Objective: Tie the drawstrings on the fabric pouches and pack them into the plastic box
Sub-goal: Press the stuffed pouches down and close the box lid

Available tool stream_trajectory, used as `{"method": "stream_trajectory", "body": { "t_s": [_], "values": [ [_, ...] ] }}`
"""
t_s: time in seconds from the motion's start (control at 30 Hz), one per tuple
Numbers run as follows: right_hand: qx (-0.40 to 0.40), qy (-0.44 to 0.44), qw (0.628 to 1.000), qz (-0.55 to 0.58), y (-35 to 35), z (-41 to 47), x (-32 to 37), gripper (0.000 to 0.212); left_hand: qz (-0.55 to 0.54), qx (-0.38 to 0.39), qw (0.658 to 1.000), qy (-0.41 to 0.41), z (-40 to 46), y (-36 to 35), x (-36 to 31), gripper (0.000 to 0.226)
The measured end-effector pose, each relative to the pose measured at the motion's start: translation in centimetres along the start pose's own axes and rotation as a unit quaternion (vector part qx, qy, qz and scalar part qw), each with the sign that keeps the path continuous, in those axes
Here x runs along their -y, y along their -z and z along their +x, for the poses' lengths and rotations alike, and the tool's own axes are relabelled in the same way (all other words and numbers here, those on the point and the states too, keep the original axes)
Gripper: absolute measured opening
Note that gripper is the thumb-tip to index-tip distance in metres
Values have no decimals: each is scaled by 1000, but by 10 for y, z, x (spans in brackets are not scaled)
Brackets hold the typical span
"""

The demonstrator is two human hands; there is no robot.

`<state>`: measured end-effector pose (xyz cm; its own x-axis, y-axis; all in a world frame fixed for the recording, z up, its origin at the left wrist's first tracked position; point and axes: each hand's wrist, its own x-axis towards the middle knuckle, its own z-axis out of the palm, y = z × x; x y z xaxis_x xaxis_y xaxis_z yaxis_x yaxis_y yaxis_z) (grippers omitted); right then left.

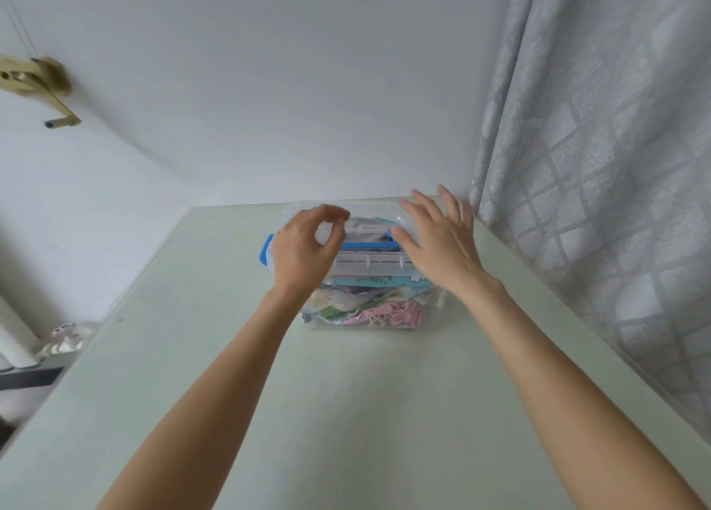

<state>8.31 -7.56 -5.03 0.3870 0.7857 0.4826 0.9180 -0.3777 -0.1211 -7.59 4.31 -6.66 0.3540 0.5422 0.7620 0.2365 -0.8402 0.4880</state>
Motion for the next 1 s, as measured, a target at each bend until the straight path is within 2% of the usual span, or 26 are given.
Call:
{"method": "stream_trajectory", "body": {
  "t_s": [0.07,0.13,0.17,0.23,0.27,0.33,0.4,0.43,0.57,0.67,0.8,1.0],
  "values": [
    [73,86,994,0,2,7,28,57,-29,-83,995,51,-5,15,12,20],
    [164,113,980,4,-4,14,47,67,-29,-71,984,162,-9,27,31,37],
    [193,118,974,-6,-8,15,50,71,-67,-27,965,253,-10,34,40,53],
    [202,138,969,-34,-17,16,50,74,-198,76,881,422,-11,44,54,82],
    [185,150,970,-41,-20,15,48,74,-247,115,844,462,-11,46,56,89],
    [148,169,974,-38,-23,13,45,72,-313,114,814,475,-12,45,59,87],
    [140,174,974,-26,-24,13,42,72,-334,56,816,469,-8,41,61,89],
    [141,175,974,-25,-24,14,41,72,-320,40,827,461,-6,38,62,88],
    [151,183,971,-14,-24,19,28,75,-219,63,891,393,-6,30,56,53],
    [151,185,971,-11,-24,24,20,77,-152,69,919,356,-5,25,53,46],
    [144,181,973,-9,-32,31,21,74,-133,75,921,358,0,20,57,46],
    [24,236,971,2,-42,39,18,79,-105,46,929,352,7,10,63,43]
  ]
}}
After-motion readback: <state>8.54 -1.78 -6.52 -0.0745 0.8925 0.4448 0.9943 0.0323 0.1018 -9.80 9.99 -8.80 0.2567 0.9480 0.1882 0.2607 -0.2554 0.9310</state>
